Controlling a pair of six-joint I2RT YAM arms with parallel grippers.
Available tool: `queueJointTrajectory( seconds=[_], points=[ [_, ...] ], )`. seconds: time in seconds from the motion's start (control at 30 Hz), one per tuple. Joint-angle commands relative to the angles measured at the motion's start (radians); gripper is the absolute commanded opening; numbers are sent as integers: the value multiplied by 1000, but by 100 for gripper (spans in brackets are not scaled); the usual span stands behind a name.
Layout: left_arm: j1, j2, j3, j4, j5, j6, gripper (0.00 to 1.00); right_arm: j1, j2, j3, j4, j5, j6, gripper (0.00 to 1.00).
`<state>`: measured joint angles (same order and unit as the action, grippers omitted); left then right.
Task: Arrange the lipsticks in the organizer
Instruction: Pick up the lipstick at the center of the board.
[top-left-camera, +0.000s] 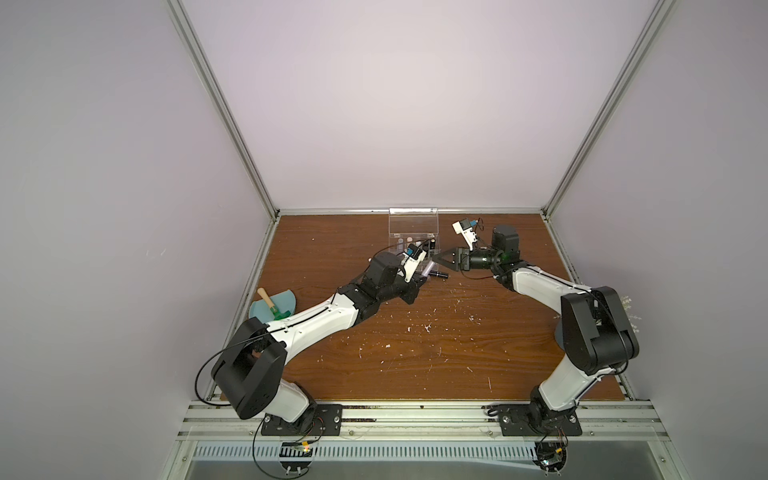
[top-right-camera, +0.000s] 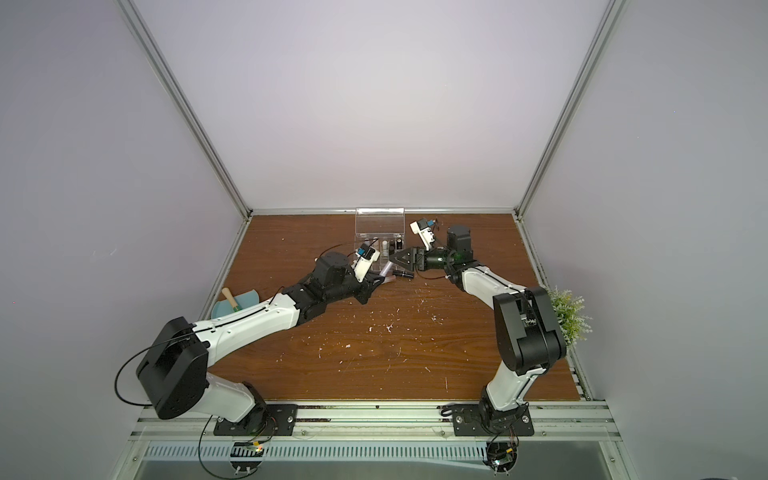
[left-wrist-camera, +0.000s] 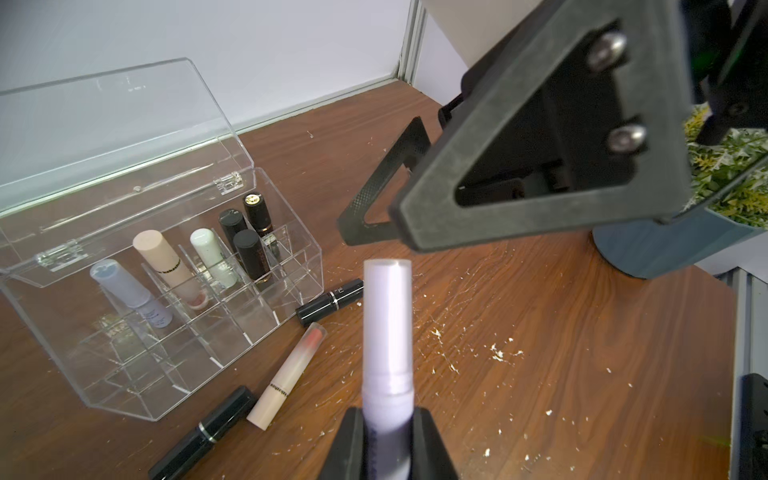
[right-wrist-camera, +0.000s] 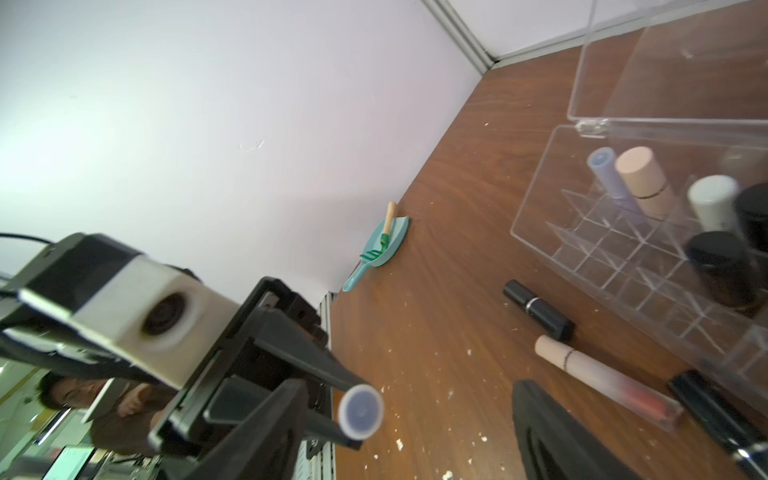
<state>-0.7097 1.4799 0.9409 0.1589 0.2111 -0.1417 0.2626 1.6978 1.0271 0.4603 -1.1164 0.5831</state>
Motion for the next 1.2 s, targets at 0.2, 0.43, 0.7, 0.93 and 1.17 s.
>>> queueJointTrajectory(
  seconds=[0.2,0.43,0.7,0.93,1.17],
  points=[
    [0,-18,0,21,-50,21,14,53,-36,34,58,-106,25,71],
    [0,-23,8,11,-54,26,14,71,-27,64,-14,-72,-25,53],
    [-2,-13,9,-6,-49,21,17,70,-34,57,20,-57,3,30],
    [-6,-21,16,-31,-73,25,53,71,-36,57,22,-34,5,17],
    [-5,-125,-70,-11,-361,-74,70,98,-33,170,-241,198,-178,13]
  ],
)
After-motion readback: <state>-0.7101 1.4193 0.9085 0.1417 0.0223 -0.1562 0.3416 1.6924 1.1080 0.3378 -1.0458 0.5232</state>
